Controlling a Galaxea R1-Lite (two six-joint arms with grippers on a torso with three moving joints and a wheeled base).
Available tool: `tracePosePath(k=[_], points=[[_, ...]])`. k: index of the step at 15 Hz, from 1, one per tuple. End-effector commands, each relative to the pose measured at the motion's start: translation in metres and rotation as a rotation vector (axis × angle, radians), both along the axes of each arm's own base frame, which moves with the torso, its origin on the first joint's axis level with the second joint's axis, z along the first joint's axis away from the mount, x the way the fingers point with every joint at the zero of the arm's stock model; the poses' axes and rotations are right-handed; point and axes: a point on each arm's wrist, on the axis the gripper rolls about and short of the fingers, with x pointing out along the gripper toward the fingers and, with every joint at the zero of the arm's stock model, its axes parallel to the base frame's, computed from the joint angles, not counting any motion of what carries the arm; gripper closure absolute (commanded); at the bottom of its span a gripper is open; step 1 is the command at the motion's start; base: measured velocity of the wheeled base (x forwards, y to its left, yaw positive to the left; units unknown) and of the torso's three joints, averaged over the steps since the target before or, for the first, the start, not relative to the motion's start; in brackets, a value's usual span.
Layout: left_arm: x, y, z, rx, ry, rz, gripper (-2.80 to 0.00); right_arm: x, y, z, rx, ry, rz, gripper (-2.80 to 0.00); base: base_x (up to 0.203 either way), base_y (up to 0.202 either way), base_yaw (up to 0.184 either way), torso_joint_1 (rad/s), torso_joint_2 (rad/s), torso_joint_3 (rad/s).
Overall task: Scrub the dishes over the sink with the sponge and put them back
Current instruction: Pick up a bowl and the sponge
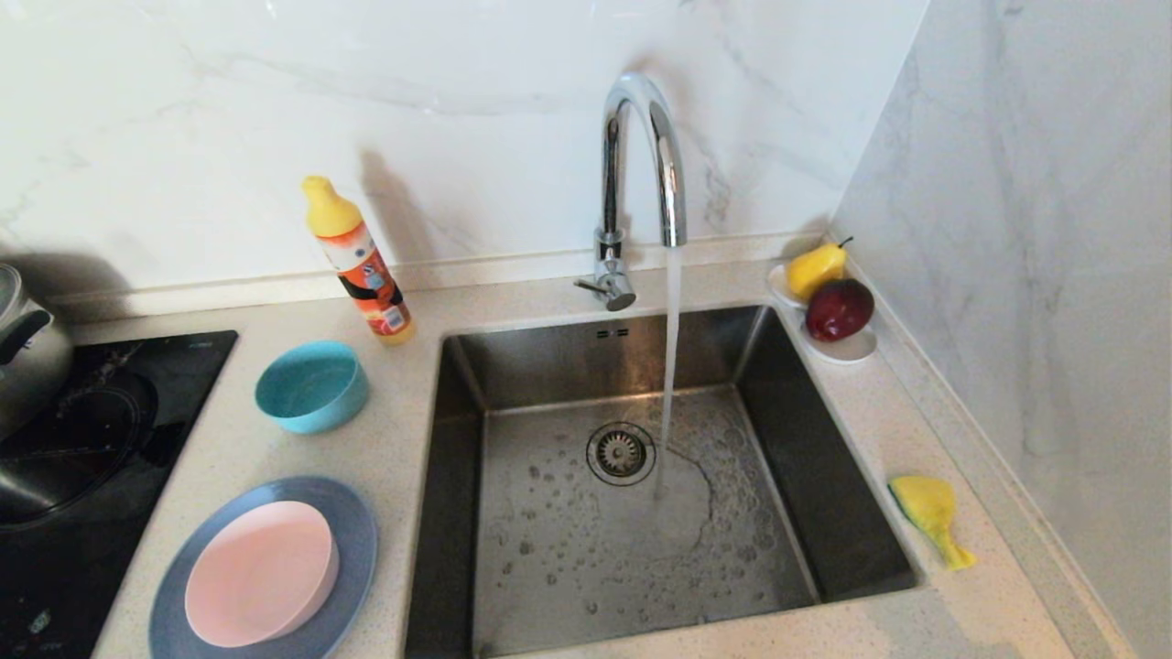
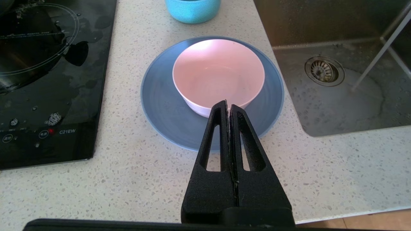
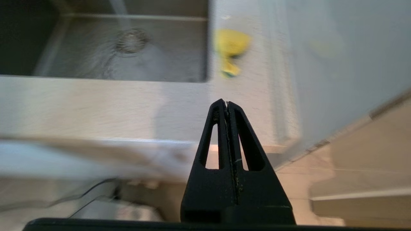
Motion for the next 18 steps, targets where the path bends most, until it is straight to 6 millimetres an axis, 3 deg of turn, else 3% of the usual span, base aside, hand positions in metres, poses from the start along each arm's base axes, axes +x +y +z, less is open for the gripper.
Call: tracePosePath(k=[1, 5, 9, 14, 18], points=[[0.0, 0.0, 0.0, -0.001, 0.004, 0.0, 0.0, -0.008, 0.001, 0.033, 0.002, 0.015, 0.054, 0.0, 0.0, 0.0, 0.0, 0.0, 0.0, 0.0], [0.0, 0.0, 0.0, 0.001, 0.004, 0.0, 0.0, 0.027, 0.002, 0.071, -0.035, 0.225, 0.076, 0.0, 0.0, 0.0, 0.0, 0.0, 0.0, 0.0], [0.0, 0.0, 0.0, 0.0, 0.004, 0.0, 0.0, 0.081, 0.001, 0.084, -0.136, 0.443, 0.073, 0.0, 0.0, 0.0, 0.0, 0.0, 0.0, 0.0], [0.0, 0.0, 0.0, 0.0, 0.004, 0.0, 0.0, 0.145, 0.0, 0.076, -0.188, 0.65, 0.049, 0.0, 0.0, 0.0, 0.0, 0.0, 0.0, 0.0], [0.0, 0.0, 0.0, 0.001, 0.004, 0.0, 0.0, 0.18, 0.003, 0.06, -0.15, 0.746, 0.046, 0.0, 0.0, 0.0, 0.0, 0.0, 0.0, 0.0]])
